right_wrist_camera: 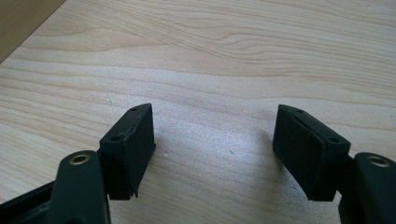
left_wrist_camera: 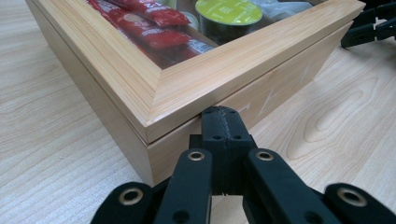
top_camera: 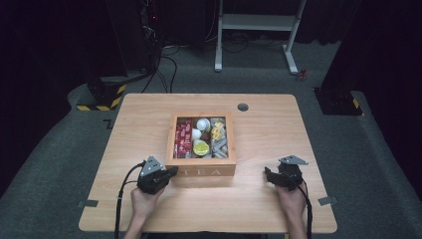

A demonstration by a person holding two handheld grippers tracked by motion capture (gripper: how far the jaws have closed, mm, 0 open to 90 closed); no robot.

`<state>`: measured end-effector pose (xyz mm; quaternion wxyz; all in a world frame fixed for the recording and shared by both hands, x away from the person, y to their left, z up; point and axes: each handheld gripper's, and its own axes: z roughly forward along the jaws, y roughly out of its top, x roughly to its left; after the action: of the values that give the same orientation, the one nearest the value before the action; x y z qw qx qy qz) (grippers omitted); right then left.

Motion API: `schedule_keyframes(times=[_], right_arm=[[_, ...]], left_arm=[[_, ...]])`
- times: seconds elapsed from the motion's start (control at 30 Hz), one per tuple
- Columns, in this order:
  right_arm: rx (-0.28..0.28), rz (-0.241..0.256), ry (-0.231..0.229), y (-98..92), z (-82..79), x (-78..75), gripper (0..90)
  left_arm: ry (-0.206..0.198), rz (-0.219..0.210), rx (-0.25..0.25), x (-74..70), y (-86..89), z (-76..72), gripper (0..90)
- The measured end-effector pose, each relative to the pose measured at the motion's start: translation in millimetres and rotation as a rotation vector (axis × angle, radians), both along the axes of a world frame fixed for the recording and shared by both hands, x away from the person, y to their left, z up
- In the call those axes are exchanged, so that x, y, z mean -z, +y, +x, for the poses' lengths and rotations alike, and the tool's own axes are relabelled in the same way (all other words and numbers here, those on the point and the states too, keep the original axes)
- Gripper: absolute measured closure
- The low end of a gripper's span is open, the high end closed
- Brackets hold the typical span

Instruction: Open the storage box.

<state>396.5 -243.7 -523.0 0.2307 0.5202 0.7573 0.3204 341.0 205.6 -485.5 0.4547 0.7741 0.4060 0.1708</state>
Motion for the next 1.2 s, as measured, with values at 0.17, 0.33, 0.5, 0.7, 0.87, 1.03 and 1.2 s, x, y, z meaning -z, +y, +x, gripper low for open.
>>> schedule_keyframes(times=[0.17,0.33,0.5,0.7,0.87,1.03,1.2], right_arm=[[0.0,0.0,0.0,0.0,0.0,0.0,29.5],[0.0,0.0,0.0,-0.1,0.0,0.0,29.4],[0.0,0.0,0.0,-0.1,0.0,0.0,29.4],[0.0,0.0,0.0,0.0,0.0,0.0,29.4],[-0.002,0.0,0.0,0.0,0.0,0.0,29.4],[-0.002,0.0,0.0,0.0,0.0,0.0,29.4],[-0.004,-0.001,0.0,0.0,0.0,0.0,29.3]], left_arm=[[0.001,0.004,0.0,-0.6,-0.4,0.2,90.0],[0.009,-0.001,-0.002,-1.3,-0.4,0.8,90.0],[0.008,0.005,0.001,-2.7,-1.1,1.6,90.0],[0.007,0.006,0.003,-3.5,-1.5,2.1,90.0],[0.007,0.005,0.002,-3.6,-1.7,2.0,90.0],[0.006,0.002,0.001,-4.1,-1.9,2.1,90.0],[0.009,-0.005,0.006,-6.0,-0.7,2.8,90.0]])
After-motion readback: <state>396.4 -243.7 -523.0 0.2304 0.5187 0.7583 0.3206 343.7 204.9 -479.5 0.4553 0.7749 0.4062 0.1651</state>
